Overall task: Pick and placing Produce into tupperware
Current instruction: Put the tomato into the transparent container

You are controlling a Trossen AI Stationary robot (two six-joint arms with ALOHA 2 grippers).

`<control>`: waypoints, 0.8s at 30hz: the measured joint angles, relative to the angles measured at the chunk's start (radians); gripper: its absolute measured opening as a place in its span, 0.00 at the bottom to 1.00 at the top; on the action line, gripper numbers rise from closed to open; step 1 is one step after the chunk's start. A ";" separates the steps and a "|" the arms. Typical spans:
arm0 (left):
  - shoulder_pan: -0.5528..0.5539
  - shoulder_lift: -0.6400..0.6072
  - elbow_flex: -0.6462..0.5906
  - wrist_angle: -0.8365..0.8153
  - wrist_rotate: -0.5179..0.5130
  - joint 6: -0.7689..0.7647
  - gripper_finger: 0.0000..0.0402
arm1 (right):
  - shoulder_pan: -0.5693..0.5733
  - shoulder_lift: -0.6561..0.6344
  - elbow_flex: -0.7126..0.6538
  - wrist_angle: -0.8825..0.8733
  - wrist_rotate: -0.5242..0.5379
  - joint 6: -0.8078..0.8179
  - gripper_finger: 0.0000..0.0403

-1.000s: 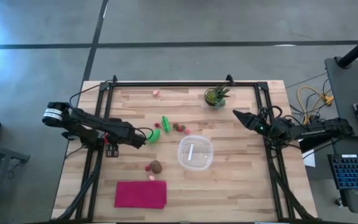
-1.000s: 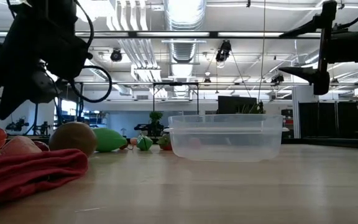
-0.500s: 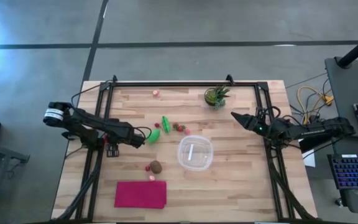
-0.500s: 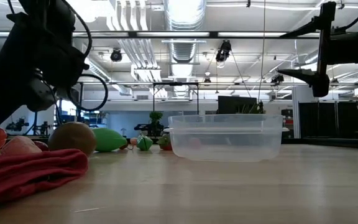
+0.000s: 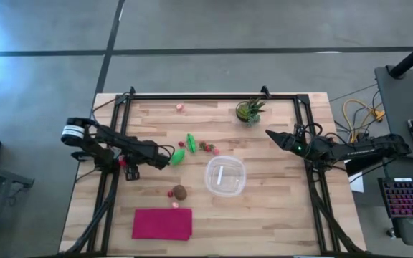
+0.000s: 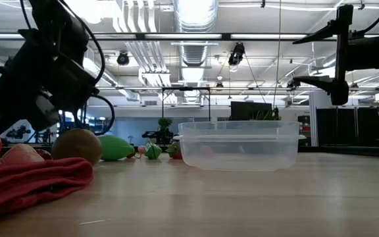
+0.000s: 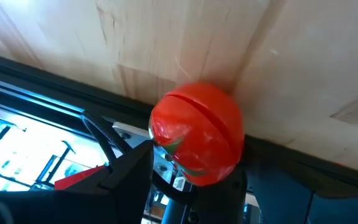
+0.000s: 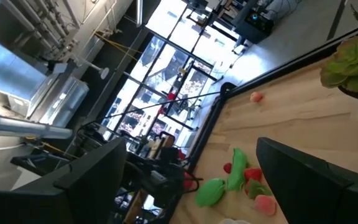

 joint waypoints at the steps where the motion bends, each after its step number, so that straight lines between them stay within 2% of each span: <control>1: 0.000 0.005 0.000 0.001 0.000 0.001 0.57 | 0.000 0.000 0.000 0.000 0.000 0.000 0.87; 8: 0.000 0.029 0.000 0.015 -0.034 -0.010 0.57 | 0.000 0.000 0.000 0.000 0.000 -0.017 0.87; 13: -0.001 0.001 0.007 0.037 -0.046 -0.010 0.58 | 0.000 0.000 0.000 -0.001 0.000 -0.022 0.87; 24: -0.001 -0.032 0.009 0.057 -0.054 -0.061 0.75 | 0.000 0.000 0.000 -0.019 0.000 -0.022 0.87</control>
